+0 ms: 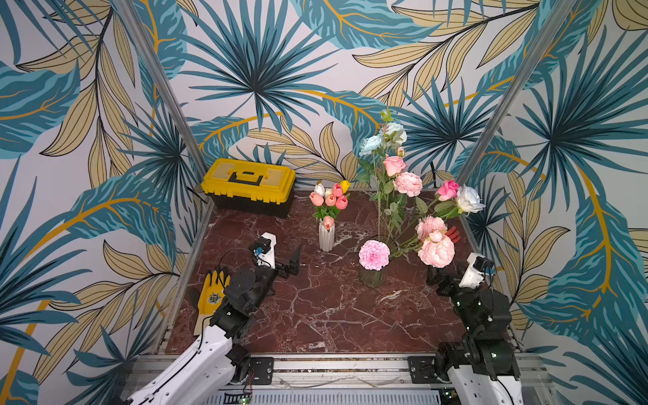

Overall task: Pick out pink flowers from the vase
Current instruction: Pick up the flower from the vase.

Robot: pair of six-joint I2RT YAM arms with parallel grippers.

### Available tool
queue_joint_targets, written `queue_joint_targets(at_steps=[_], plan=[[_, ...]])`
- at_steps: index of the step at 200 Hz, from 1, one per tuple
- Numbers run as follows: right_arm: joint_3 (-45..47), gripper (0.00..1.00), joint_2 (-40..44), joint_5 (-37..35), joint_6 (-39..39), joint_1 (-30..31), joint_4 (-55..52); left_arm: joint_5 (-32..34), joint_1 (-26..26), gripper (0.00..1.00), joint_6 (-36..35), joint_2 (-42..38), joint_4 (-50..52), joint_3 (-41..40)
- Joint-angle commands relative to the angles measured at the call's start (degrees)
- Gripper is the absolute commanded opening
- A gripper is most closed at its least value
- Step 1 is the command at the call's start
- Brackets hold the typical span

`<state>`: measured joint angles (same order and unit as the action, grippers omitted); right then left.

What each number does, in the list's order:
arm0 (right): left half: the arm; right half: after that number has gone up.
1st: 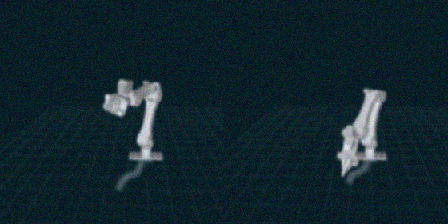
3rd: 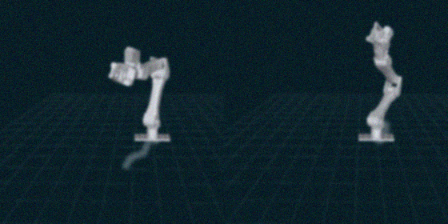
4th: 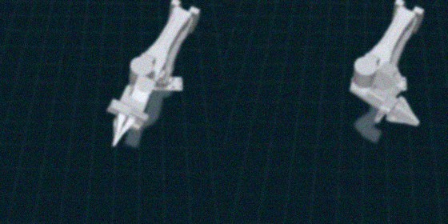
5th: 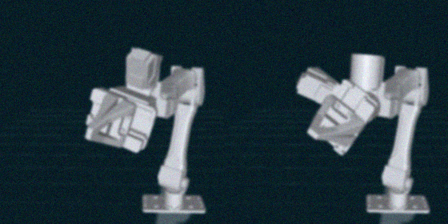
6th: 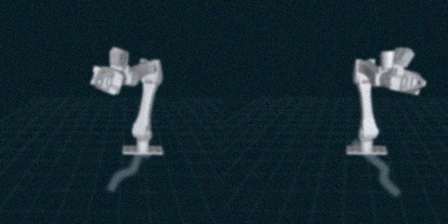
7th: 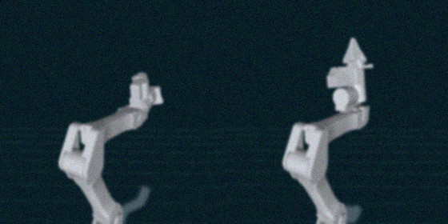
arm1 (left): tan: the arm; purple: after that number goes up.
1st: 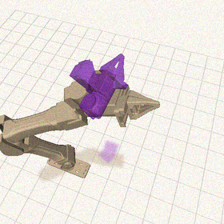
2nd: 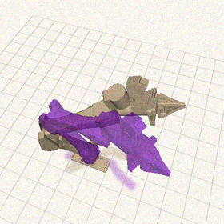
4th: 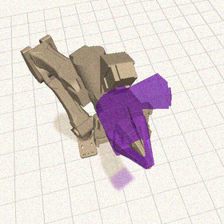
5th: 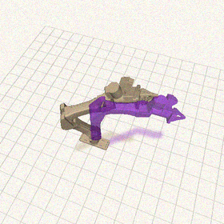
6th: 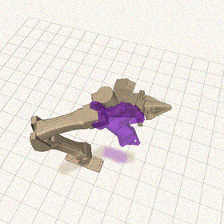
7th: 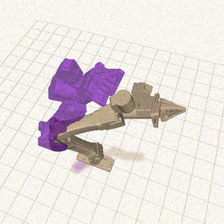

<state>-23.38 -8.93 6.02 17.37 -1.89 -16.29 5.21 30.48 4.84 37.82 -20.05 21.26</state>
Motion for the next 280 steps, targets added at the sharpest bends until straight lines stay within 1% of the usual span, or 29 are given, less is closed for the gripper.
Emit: queue_joint_targets(at_steps=[1,17,36,52,72,86,98,114,139,147,153,177,193,197,206,214,224,231,238,260,275,280], plan=[[0.3,1.00,3.5,11.0,6.2,0.9,-7.0,-6.3,3.8,1.00,3.4,-4.3,11.7,0.6],[-0.8,0.99,4.2,15.4,6.6,0.9,-8.4,-9.3,7.1,1.00,2.9,-5.7,15.4,1.9],[-1.2,1.00,5.4,21.3,9.6,0.9,-7.3,-11.4,10.4,0.99,2.6,-6.1,18.9,3.5],[-2.0,0.99,5.8,28.5,12.9,1.0,-5.7,-13.0,11.9,1.00,3.5,-6.0,20.1,4.3],[-3.6,0.99,7.9,34.4,15.4,1.0,-6.6,-16.1,12.5,0.99,4.8,-5.8,20.5,5.0],[-4.9,0.99,8.6,38.0,15.5,1.1,-8.0,-19.8,12.7,0.99,4.6,-5.7,20.5,5.4],[-6.4,1.00,8.8,39.5,14.8,1.0,-9.9,-22.0,12.8,1.00,4.4,-5.4,20.7,5.9],[-9.1,1.00,8.9,40.3,12.1,1.0,-13.6,-22.3,12.9,1.00,4.5,-5.2,21.2,6.5],[-14.3,1.00,8.9,37.5,3.4,1.0,-23.2,-20.3,12.9,1.00,5.0,-5.3,22.3,7.0],[-16.1,1.00,8.9,34.1,1.0,1.1,-26.0,-18.3,12.9,0.99,7.4,-5.6,22.6,7.1],[-17.3,0.99,8.9,30.1,0.4,1.1,-27.5,-16.1,12.9,1.00,9.3,-5.9,23.0,7.3],[-20.0,1.00,8.7,9.3,9.0,1.1,-32.0,-8.1,12.9,0.99,15.2,-7.2,26.8,9.1],[-22.4,1.00,8.9,1.9,11.5,1.1,-36.1,-2.4,12.9,0.99,20.7,-7.6,32.7,11.9],[-23.3,0.99,8.9,-0.3,13.3,1.2,-38.6,0.5,12.9,0.99,22.3,-7.6,34.8,12.8],[-25.4,1.00,8.9,-5.9,19.3,1.2,-45.6,4.4,12.8,0.99,25.3,-7.5,39.5,14.5],[-26.0,0.99,8.9,-11.7,22.4,1.2,-46.9,6.4,12.7,0.99,27.1,-7.1,40.4,15.0],[-26.8,0.99,8.9,-16.7,22.7,1.2,-48.5,6.7,12.8,0.99,27.0,-6.3,40.3,15.2],[-26.5,0.99,8.9,-16.4,19.7,1.2,-47.2,6.9,12.7,0.99,26.9,-5.5,41.7,16.0],[-25.8,1.00,8.9,-13.6,17.1,1.2,-45.3,6.8,12.6,0.99,26.3,-4.2,43.6,17.3],[-24.0,1.00,7.8,-4.9,13.5,1.1,-41.3,7.6,12.6,0.99,27.0,0.4,49.3,21.4],[-22.4,0.99,5.8,-3.4,13.1,1.0,-38.4,3.2,12.5,1.00,24.9,1.8,48.3,21.1],[-21.9,0.99,4.8,-1.8,12.4,1.0,-36.8,1.4,12.5,1.00,23.6,2.1,47.5,20.7]])
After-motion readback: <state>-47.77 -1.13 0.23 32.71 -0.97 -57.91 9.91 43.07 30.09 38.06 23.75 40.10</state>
